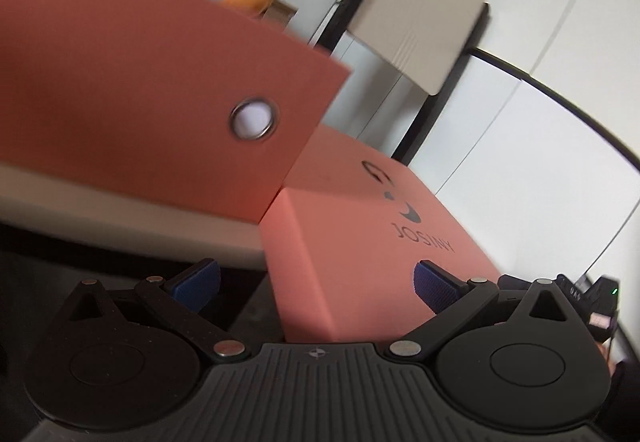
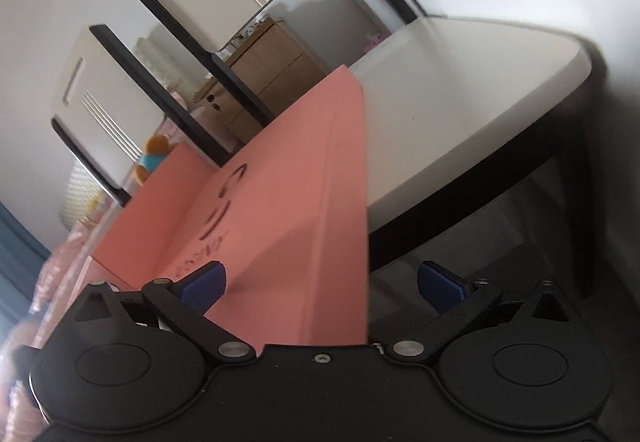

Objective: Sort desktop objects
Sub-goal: 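Close both grippers on the edge of the pink JOSINY lid, then lift and flip the lid with both grippers over the box opening, then lower the lid onto the box rim with both grippers, then open both grippers and pull them back from the closed box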

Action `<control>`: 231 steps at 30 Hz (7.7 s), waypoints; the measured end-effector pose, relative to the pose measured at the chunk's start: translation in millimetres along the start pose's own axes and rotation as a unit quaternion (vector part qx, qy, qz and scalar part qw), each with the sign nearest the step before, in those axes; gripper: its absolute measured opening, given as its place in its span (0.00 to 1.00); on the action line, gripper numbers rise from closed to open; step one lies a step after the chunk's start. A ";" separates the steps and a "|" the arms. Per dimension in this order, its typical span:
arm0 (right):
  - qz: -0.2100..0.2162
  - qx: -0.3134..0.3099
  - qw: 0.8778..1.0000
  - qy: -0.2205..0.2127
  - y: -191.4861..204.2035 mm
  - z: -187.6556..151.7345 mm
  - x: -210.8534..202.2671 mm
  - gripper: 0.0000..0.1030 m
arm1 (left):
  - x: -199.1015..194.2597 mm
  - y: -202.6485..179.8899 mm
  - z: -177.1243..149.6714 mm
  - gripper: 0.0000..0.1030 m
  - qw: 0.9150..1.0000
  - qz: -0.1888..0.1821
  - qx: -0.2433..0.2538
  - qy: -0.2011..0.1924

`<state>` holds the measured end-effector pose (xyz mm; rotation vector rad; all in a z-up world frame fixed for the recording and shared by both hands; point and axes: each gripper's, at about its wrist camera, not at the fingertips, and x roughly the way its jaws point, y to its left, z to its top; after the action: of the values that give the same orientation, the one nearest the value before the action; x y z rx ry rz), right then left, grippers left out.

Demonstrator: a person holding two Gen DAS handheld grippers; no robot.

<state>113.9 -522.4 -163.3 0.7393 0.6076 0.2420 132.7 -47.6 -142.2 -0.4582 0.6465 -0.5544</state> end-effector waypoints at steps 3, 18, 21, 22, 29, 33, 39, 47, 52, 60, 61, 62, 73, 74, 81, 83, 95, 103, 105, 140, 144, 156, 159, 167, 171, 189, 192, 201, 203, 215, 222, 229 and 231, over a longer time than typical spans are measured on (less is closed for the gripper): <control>0.019 0.017 1.000 0.012 -4.2 -3.1 4.9 0.95 | 10.6 6.9 -0.3 1.00 0.999 -0.027 -0.026 0.019; 0.065 -0.005 0.998 -0.020 10.3 -0.9 -25.2 0.69 | 24.0 3.2 0.4 0.79 0.993 -0.099 -0.053 0.043; 0.069 -0.021 0.997 -0.036 19.2 0.9 -37.9 0.69 | 16.4 -4.1 4.2 0.79 0.991 -0.120 -0.053 0.034; 0.072 -0.029 0.996 -0.045 23.5 2.4 -43.9 0.69 | 13.7 -6.3 6.1 0.79 0.990 -0.128 -0.054 0.031; 0.084 -0.051 0.990 -0.097 47.2 7.5 -81.3 0.70 | 0.0 -22.6 18.8 0.80 0.984 -0.165 -0.061 0.025; 0.092 -0.055 0.987 -0.117 53.3 9.6 -93.4 0.70 | -8.4 -32.8 24.5 0.80 0.984 -0.172 -0.050 0.017; 0.109 -0.067 0.981 -0.143 66.9 18.5 -103.4 0.70 | -23.6 -48.1 37.5 0.80 0.983 -0.180 -0.029 -0.005; 0.141 -0.067 0.974 -0.163 90.7 34.8 -96.1 0.70 | -50.7 -56.5 66.9 0.80 0.983 -0.175 -0.002 -0.048; 0.174 -0.083 0.965 -0.175 115.5 44.5 -82.2 0.70 | -75.3 -49.0 85.3 0.80 0.981 -0.176 0.010 -0.084; 0.230 -0.079 0.957 -0.158 157.8 54.8 -37.7 0.70 | -118.7 -29.3 110.4 0.80 0.978 -0.146 0.009 -0.147; 0.239 -0.079 0.956 -0.153 164.3 54.9 -31.0 0.70 | -125.8 -25.4 112.2 0.80 0.977 -0.141 0.006 -0.158; 0.247 -0.080 0.954 -0.147 170.7 55.0 -24.2 0.70 | -132.9 -20.5 113.7 0.80 0.976 -0.136 0.003 -0.168; 0.298 -0.093 0.948 -0.068 226.5 47.8 75.9 0.70 | -175.0 41.5 127.6 0.80 0.967 -0.077 -0.012 -0.244; 0.300 -0.093 0.947 -0.064 229.0 46.0 83.9 0.70 | -175.9 46.6 128.7 0.80 0.966 -0.073 -0.014 -0.249; 0.310 -0.089 0.946 -0.031 236.8 40.3 136.3 0.70 | -172.8 77.0 138.8 0.80 0.966 -0.041 -0.035 -0.254; 0.309 -0.087 0.947 -0.026 235.6 38.3 147.6 0.70 | -168.7 86.1 140.3 0.80 0.967 -0.036 -0.042 -0.249; 0.272 -0.086 0.958 -0.011 229.5 5.4 171.4 0.72 | -146.6 104.1 136.4 0.79 0.969 0.027 -0.029 -0.243; 0.245 -0.142 0.959 -0.016 253.4 -9.5 176.2 0.88 | -152.7 102.6 125.5 0.87 0.957 0.104 -0.037 -0.269; 0.234 -0.169 0.957 -0.014 262.3 -11.6 172.8 0.94 | -156.3 98.5 121.4 0.88 0.951 0.117 -0.030 -0.285; 0.136 -0.155 0.978 -0.027 248.6 -9.4 134.1 0.63 | -146.0 71.2 107.4 0.88 0.936 0.209 0.042 -0.281; 0.142 -0.144 0.979 -0.024 251.5 -13.4 134.5 0.61 | -143.1 68.3 105.9 0.85 0.934 0.222 0.052 -0.275; 0.137 -0.152 0.978 -0.027 262.3 -24.2 137.4 0.62 | -151.4 73.3 107.9 0.84 0.930 0.231 0.041 -0.284; 0.142 -0.153 0.977 -0.041 265.8 -25.2 137.9 0.62 | -148.1 72.4 109.5 0.84 0.928 0.244 0.052 -0.277; 0.125 -0.157 0.979 -0.046 271.1 -28.0 145.9 0.62 | -143.3 71.2 110.8 0.84 0.927 0.260 0.069 -0.262; 0.124 -0.166 0.977 -0.041 271.5 -27.8 144.6 0.62 | -142.9 70.4 109.5 0.84 0.927 0.264 0.077 -0.254; 0.076 -0.222 0.972 -0.013 280.5 -39.1 142.6 0.58 | -129.2 63.7 104.3 0.88 0.919 0.305 0.124 -0.218; 0.071 -0.235 0.969 -0.020 285.8 -40.0 137.7 0.57 | -131.1 62.4 104.1 0.88 0.919 0.303 0.121 -0.221; 0.053 -0.284 0.956 -0.047 309.5 -48.1 108.4 0.57 | -146.5 29.6 90.7 0.93 0.909 0.314 0.122 -0.245; 0.049 -0.301 0.951 -0.048 316.3 -55.1 97.9 0.57 | -152.7 19.5 85.7 0.96 0.911 0.308 0.124 -0.246; 0.036 -0.330 0.941 -0.070 335.1 -96.2 32.4 0.57 | -201.9 -43.5 45.6 1.00 0.919 0.264 0.145 -0.255; 0.022 -0.341 0.934 -0.108 331.8 -122.8 -9.8 0.59 | -222.8 -73.9 19.8 1.00 0.924 0.232 0.175 -0.249; 0.028 -0.342 0.930 -0.134 331.9 -137.2 -30.3 0.67 | -232.4 -83.1 13.1 1.00 0.921 0.226 0.180 -0.262; 0.031 -0.339 0.931 -0.135 330.7 -140.3 -31.5 0.67 | -233.9 -84.2 13.1 1.00 0.918 0.227 0.185 -0.267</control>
<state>5.8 -218.7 -1.7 0.1131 0.2067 0.3752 -42.2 33.6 15.1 -0.0778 0.0991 -0.0853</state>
